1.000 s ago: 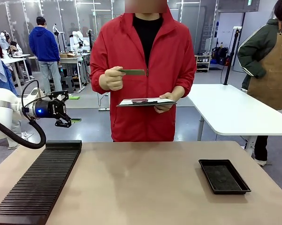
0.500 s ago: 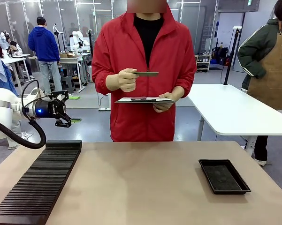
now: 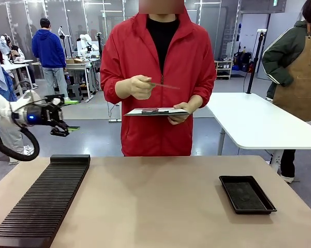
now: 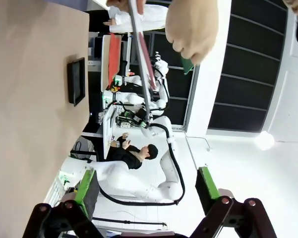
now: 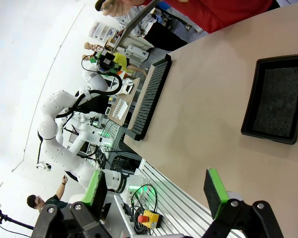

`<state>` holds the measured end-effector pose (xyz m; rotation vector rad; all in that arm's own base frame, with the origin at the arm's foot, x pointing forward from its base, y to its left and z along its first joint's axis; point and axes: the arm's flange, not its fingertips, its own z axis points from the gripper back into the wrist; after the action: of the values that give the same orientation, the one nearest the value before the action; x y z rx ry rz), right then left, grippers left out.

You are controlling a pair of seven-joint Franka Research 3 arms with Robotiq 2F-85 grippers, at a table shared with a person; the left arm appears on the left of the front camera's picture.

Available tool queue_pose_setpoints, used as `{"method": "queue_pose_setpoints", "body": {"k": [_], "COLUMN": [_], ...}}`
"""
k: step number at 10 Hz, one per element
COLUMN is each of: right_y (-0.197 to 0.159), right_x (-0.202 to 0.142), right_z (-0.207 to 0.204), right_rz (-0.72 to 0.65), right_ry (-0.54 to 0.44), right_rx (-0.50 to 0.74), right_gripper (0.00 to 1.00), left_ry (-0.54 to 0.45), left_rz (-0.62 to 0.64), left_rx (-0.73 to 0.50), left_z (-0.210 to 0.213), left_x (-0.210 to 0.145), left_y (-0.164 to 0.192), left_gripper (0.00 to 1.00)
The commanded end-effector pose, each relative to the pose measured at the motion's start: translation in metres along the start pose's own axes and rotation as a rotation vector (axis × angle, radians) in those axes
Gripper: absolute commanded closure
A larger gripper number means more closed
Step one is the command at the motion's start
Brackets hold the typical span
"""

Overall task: Inspect the PCB.
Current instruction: Pick up the Blank PCB that the human is holding.

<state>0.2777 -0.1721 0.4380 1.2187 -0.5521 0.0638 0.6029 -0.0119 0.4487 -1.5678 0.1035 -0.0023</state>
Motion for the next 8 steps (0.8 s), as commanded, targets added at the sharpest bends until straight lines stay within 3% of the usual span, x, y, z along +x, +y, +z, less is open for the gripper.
{"method": "queue_pose_setpoints", "body": {"k": [1,4,8], "right_y": [0.0,0.0,0.0], "right_x": [-0.001,-0.001,-0.001], "right_z": [0.002,0.002,0.002], "right_rz": [0.014,0.014,0.014], "right_ry": [0.003,0.003,0.003], "right_rx": [0.005,0.005,0.005], "right_gripper": [0.0,0.0,0.0], "left_ry": [0.007,-0.024,-0.063], "left_rz": [-0.041,-0.139,-0.236], "left_rx": [-0.051,-0.082,-0.015], "left_z": [0.034,0.091,0.164], "left_x": [-0.058,-0.141,-0.245], "left_y": [-0.011,-0.013,0.017], "left_gripper": [0.0,0.0,0.0]}}
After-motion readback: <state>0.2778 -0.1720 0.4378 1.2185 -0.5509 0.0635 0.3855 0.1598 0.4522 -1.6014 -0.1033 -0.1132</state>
